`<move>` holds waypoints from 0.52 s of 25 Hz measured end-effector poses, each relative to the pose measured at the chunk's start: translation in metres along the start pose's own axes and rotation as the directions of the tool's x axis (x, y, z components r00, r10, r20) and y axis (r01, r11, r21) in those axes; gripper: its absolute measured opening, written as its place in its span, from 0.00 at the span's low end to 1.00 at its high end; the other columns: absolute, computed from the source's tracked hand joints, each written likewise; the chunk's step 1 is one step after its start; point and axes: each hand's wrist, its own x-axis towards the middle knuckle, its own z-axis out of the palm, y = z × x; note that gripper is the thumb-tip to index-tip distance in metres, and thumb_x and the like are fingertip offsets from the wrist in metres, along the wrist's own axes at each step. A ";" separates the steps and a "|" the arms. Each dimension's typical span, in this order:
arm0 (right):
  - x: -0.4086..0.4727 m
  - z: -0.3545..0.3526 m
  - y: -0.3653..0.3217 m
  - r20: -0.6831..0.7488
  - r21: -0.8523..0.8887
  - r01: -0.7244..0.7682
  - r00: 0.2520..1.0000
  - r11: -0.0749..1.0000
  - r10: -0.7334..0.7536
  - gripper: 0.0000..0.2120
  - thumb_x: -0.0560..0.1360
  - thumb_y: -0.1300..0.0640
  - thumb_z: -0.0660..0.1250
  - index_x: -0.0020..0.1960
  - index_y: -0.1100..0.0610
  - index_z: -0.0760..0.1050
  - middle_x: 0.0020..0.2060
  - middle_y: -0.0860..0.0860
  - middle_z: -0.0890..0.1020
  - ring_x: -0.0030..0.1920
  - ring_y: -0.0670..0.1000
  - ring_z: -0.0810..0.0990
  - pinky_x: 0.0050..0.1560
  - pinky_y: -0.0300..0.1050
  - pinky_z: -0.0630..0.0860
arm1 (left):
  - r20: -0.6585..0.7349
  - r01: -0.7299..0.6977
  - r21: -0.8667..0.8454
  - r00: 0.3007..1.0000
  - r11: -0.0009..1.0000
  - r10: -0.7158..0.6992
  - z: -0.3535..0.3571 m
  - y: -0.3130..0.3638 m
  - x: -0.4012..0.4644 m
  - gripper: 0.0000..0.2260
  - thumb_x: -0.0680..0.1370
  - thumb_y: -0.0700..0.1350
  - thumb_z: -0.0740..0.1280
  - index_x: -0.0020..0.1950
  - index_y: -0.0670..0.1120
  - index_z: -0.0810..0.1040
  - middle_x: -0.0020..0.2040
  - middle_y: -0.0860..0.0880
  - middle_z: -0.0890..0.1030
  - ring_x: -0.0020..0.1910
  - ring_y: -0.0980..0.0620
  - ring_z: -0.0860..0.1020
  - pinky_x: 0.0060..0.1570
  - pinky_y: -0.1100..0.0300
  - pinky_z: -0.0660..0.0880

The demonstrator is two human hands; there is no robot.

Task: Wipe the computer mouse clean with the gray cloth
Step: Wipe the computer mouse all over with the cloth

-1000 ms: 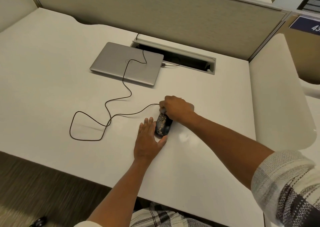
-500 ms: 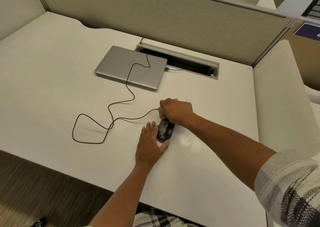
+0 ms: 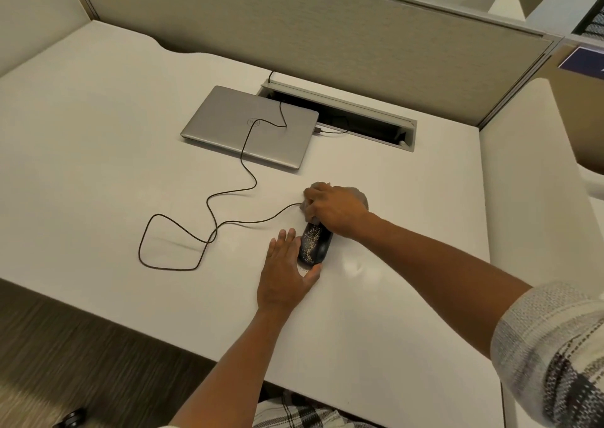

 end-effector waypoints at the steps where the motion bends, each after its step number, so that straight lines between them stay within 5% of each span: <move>1: -0.003 0.001 -0.004 -0.023 -0.034 0.069 0.997 0.997 -0.070 0.11 0.79 0.61 0.60 0.56 0.59 0.79 0.58 0.55 0.76 0.61 0.57 0.73 0.56 0.52 0.73 | -0.003 0.000 0.000 1.000 1.000 0.000 0.000 0.000 0.000 0.32 0.74 0.58 0.69 0.72 0.41 0.70 0.74 0.43 0.69 0.77 0.47 0.61 0.77 0.58 0.48; 6: -0.023 -0.001 -0.011 -0.079 -0.201 0.287 0.948 0.937 -0.308 0.08 0.72 0.59 0.70 0.47 0.48 0.82 0.54 0.50 0.78 0.59 0.53 0.74 0.38 0.40 0.64 | 0.005 0.005 -0.005 1.000 1.000 -0.005 0.001 0.000 0.001 0.34 0.74 0.59 0.68 0.73 0.41 0.69 0.75 0.44 0.69 0.78 0.49 0.59 0.77 0.57 0.49; 8: -0.021 -0.006 -0.004 -0.109 -0.120 0.224 0.965 0.967 -0.237 0.10 0.71 0.61 0.71 0.48 0.48 0.83 0.53 0.50 0.78 0.56 0.53 0.75 0.36 0.40 0.59 | -0.001 0.003 -0.001 1.000 1.000 -0.003 0.001 -0.001 0.001 0.33 0.74 0.59 0.69 0.72 0.41 0.70 0.74 0.43 0.69 0.77 0.48 0.60 0.77 0.57 0.49; 11: -0.013 -0.004 0.003 -0.085 0.024 -0.027 0.996 0.999 0.029 0.12 0.77 0.64 0.63 0.57 0.55 0.80 0.58 0.54 0.76 0.58 0.57 0.72 0.45 0.47 0.66 | -0.004 -0.007 0.020 1.000 1.000 0.007 0.002 -0.002 0.000 0.32 0.74 0.59 0.69 0.71 0.41 0.71 0.74 0.43 0.70 0.77 0.46 0.62 0.77 0.56 0.50; 13: -0.012 0.001 0.000 -0.045 -0.056 0.007 0.999 0.998 -0.010 0.12 0.78 0.63 0.62 0.56 0.55 0.80 0.58 0.53 0.75 0.60 0.54 0.71 0.47 0.44 0.66 | -0.005 -0.012 0.024 1.000 1.000 0.013 0.003 -0.003 0.000 0.32 0.74 0.59 0.69 0.71 0.41 0.71 0.74 0.43 0.70 0.77 0.46 0.62 0.77 0.56 0.50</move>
